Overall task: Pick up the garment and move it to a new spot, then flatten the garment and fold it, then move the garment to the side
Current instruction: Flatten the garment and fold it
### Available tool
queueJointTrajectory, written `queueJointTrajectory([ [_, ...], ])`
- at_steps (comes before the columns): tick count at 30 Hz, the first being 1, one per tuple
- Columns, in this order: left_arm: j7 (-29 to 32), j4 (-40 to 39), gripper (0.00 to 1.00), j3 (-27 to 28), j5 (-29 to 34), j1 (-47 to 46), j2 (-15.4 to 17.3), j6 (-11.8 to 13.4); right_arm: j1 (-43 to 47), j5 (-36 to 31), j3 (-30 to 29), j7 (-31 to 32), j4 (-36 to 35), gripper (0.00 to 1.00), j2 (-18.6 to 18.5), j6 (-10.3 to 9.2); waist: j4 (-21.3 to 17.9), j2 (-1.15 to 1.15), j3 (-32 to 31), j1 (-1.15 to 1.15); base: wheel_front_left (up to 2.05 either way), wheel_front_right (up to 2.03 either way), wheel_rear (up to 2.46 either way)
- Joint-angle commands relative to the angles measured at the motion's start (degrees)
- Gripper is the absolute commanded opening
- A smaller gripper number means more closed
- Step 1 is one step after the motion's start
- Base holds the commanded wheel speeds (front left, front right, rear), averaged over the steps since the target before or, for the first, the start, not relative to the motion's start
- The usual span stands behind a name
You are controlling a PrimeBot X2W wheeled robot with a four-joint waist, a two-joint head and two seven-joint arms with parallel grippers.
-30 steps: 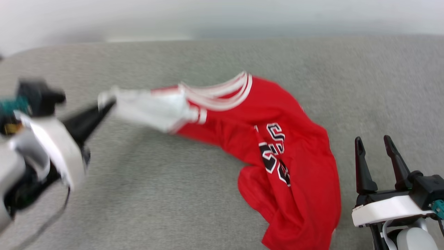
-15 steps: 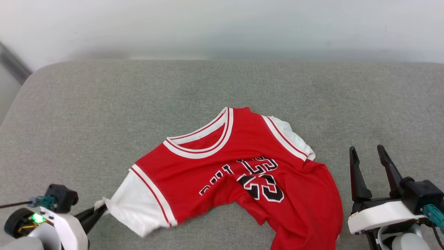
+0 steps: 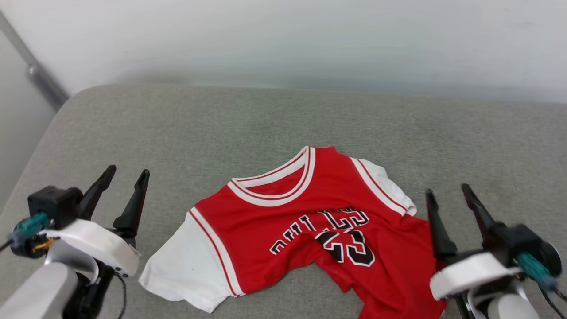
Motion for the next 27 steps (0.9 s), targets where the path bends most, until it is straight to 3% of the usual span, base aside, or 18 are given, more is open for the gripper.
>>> queueJointTrajectory([
  [1,-0.1,-1.9,1.00,2.8,1.6,2.4,-1.7,1.3,-1.9,-0.5,1.1,2.3,-0.7,1.00,-0.8,-0.02,0.9,0.00,0.5,0.01,0.00,0.00,0.00],
  [4,-0.1,-7.2,1.00,9.9,6.2,8.0,-6.4,3.7,-5.5,0.7,5.3,11.8,-1.8,1.00,-5.1,-0.03,2.4,0.00,1.7,0.01,0.00,0.00,0.00],
  [8,-0.1,-12.4,1.00,15.0,13.1,12.9,-11.6,4.6,-12.6,6.1,12.5,29.4,-2.0,1.00,-12.9,-0.03,4.6,0.00,3.9,0.01,0.00,0.00,0.00],
  [12,-0.1,-14.6,1.00,16.8,18.5,15.6,-16.1,3.9,-20.3,14.0,17.9,46.7,-0.1,1.00,-19.2,-0.04,6.8,0.00,5.9,0.01,0.00,0.00,0.00],
  [15,-0.1,-14.7,1.00,17.4,20.9,16.2,-19.1,2.7,-25.6,16.9,22.3,55.5,1.9,1.00,-23.7,-0.03,8.7,0.00,7.5,0.01,0.00,0.00,0.00],
  [21,-0.1,-12.8,1.00,17.5,24.4,14.3,-23.0,-0.4,-31.2,20.4,26.0,60.7,8.7,1.00,-25.9,-0.03,12.2,0.00,10.1,0.01,0.00,0.00,0.00],
  [27,-0.1,-11.3,1.00,18.1,26.3,13.1,-25.4,-2.3,-32.2,19.8,27.8,58.5,15.0,1.00,-25.6,-0.03,14.2,0.00,11.5,0.01,0.00,0.00,0.00],
])
